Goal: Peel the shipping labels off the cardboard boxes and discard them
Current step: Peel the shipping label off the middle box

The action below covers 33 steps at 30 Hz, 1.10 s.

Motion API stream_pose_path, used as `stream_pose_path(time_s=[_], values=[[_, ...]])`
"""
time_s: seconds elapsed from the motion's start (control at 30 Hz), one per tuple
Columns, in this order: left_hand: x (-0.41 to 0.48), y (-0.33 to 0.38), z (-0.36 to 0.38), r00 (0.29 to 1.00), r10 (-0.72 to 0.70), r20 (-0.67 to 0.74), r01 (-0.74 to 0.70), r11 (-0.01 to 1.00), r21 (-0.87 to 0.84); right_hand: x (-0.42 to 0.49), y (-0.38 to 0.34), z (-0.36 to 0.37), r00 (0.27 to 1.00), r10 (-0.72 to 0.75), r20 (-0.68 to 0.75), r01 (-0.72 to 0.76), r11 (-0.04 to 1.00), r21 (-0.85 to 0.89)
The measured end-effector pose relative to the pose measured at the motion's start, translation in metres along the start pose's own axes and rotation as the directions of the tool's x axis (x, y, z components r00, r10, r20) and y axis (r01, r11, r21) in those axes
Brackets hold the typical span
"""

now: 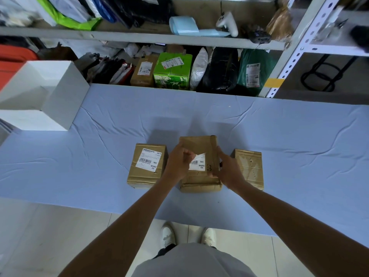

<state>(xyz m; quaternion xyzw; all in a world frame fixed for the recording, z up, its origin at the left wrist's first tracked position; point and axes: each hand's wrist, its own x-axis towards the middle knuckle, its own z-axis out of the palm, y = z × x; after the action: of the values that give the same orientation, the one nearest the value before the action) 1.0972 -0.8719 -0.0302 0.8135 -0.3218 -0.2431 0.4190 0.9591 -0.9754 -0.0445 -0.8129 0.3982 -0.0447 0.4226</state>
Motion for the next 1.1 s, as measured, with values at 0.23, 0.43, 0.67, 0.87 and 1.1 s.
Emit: stream_pose_path(time_s=[0.23, 0.43, 0.67, 0.87, 1.1], values=[[0.0004, 0.0007, -0.0001, 1.0, -0.004, -0.006, 0.005, 1.0, 0.027, 0.001, 0.0008, 0.0005, 1.0, 0.016, 0.003, -0.016, 1.0, 0.006], [0.0012, 0.0016, 0.0006, 1.0, 0.008, 0.004, -0.008, 1.0, 0.03, 0.0017, 0.0018, 0.0015, 1.0, 0.025, 0.0, -0.025, 1.0, 0.012], [0.0023, 0.0001, 0.0019, 1.0, 0.005, 0.012, -0.005, 1.0, 0.006, 0.0017, 0.003, 0.001, 1.0, 0.012, -0.004, -0.012, 1.0, -0.004], [0.0032, -0.0003, 0.0016, 0.999, 0.014, 0.032, -0.015, 1.0, 0.018, 0.0032, 0.0047, 0.002, 1.0, 0.003, -0.007, -0.003, 1.0, -0.008], [0.0019, 0.0022, -0.0018, 0.999, 0.019, 0.029, -0.019, 1.0, 0.014, 0.0017, 0.0037, 0.0022, 1.0, 0.002, -0.007, -0.003, 1.0, -0.014]])
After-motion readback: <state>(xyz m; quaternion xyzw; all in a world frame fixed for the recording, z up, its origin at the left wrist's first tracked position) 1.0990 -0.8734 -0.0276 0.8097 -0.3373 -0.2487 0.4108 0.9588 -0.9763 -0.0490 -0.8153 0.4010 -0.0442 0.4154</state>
